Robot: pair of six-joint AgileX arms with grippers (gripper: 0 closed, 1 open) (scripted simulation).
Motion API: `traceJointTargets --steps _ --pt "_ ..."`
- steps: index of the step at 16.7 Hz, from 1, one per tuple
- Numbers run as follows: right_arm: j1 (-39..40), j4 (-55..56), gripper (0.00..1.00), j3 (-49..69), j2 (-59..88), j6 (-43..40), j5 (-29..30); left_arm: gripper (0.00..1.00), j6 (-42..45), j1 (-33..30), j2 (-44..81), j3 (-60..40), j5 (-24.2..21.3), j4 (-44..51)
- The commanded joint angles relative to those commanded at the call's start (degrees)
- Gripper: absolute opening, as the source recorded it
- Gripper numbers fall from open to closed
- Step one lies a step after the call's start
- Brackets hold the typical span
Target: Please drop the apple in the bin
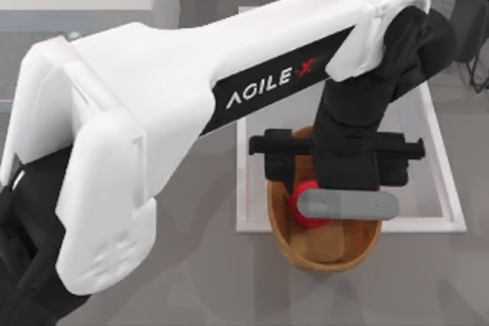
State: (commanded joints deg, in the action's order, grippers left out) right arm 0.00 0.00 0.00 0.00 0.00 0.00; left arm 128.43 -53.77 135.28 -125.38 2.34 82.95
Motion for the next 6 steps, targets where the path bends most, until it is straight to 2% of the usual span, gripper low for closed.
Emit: traceJointTargets --steps 6 --pt "0.0 0.0 1.00 0.0 0.0 0.0 0.0 1.00 0.0 0.0 0.0 0.0 0.0 0.0"
